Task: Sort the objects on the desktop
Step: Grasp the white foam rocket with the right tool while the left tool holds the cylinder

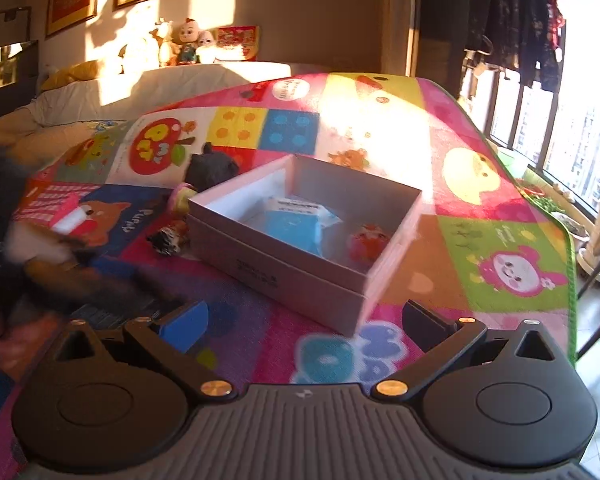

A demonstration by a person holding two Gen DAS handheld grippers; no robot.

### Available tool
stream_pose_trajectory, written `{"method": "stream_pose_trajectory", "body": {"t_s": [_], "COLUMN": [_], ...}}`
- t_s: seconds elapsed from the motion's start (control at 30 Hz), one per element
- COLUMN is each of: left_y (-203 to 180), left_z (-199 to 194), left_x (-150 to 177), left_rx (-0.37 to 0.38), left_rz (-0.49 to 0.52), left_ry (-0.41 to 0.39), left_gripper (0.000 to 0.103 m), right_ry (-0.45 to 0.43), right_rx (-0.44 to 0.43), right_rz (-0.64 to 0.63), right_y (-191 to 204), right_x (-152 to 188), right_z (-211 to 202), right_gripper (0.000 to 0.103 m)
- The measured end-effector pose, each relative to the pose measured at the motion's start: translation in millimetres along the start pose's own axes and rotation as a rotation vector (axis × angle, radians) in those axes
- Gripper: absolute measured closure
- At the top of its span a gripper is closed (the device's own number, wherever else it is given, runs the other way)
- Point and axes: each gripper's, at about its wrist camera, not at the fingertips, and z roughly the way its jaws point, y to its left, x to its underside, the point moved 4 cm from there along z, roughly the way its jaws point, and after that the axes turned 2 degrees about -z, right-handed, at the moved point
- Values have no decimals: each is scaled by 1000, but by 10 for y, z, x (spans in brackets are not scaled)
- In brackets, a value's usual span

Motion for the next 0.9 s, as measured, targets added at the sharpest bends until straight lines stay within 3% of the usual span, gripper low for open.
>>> {"method": "stream_pose_trajectory", "body": {"t_s": [0.1, 0.27, 0.37, 0.47, 0.6, 0.7, 0.77, 0.8, 0.83, 0.87, 0.9], "left_y": [130, 399, 552, 686, 1053, 1388, 1506, 1540, 1538, 1499, 1461], "left_z": [-332, -371, -485, -746, -882, -671, -474, -398, -365, -344, -314], "left_x": [224, 428, 509, 517, 432, 367, 345, 347, 331, 303, 270], "left_rx": [-38, -155, -148, -162, -274, -307, -291, -272, -283, -294, -285], "left_rz": [8, -22, -66, -75, -160, -284, -340, -359, -352, -320, -297], "left_ry": [-23, -10, -23, -92, -144, -82, -8, 24, 20, 16, 33], "left_gripper": [24, 23, 16, 12, 13, 26, 48, 51, 54, 72, 71], "right_ry": [3, 29, 57, 112, 110, 109, 121, 123, 121, 114, 106], "right_rx": [-44, -148, -216, -286, -269, -233, -236, -236, -232, -227, -221], "right_rz": [-28, -94, -123, -119, -153, -161, -149, -146, -148, -153, -158], "right_y": [175, 716, 1089, 1336, 1453, 1422, 1381, 1362, 1338, 1308, 1277], "right_x": [-99, -321, -514, -652, -697, -654, -607, -581, -554, -526, -499], "right_z": [96, 362, 503, 592, 602, 627, 634, 628, 611, 589, 565], "right_gripper": [0, 0, 0, 0, 0, 0, 0, 0, 0, 0, 0]}}
